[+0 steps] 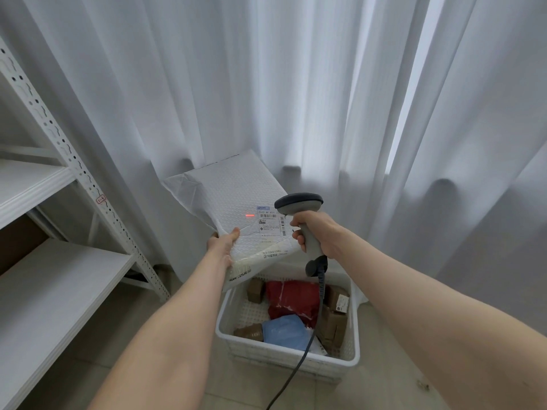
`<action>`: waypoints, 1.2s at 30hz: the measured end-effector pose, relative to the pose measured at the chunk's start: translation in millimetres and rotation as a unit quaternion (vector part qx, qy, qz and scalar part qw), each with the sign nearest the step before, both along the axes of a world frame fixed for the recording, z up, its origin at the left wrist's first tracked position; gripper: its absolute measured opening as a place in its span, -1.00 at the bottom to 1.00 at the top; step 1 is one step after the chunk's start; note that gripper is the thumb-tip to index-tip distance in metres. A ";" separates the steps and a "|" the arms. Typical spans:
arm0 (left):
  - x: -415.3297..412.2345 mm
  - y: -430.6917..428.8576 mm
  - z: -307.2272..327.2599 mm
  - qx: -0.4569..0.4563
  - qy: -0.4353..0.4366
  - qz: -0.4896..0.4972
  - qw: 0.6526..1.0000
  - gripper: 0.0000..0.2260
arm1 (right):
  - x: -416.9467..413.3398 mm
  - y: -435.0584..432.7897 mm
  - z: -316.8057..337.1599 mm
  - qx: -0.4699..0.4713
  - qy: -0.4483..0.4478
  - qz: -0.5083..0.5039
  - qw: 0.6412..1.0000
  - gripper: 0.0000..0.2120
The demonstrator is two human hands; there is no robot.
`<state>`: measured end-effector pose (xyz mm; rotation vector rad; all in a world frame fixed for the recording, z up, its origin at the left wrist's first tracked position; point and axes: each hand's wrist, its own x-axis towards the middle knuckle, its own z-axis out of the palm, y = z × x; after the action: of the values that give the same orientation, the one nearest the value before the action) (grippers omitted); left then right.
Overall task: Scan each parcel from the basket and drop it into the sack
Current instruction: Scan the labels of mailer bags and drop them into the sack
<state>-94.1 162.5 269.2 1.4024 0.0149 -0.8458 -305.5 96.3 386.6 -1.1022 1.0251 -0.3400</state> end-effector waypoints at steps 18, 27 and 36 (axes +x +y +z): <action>6.9 8.9 3.5 0.006 0.009 -0.003 1.000 -0.61 | 7.7 10.0 8.0 -0.018 0.016 0.017 1.000 -0.94; 8.2 14.7 8.8 0.001 0.010 -0.006 1.000 -0.59 | 11.0 14.9 11.4 -0.026 0.018 0.020 0.999 -0.95; 13.0 24.1 9.7 0.010 0.011 -0.022 1.000 -0.60 | 20.2 25.4 6.9 -0.013 0.019 0.006 1.000 -0.97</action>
<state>-81.1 186.6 278.9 1.4172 0.0086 -0.8994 -285.3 121.7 393.5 -1.1418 1.0505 -0.3242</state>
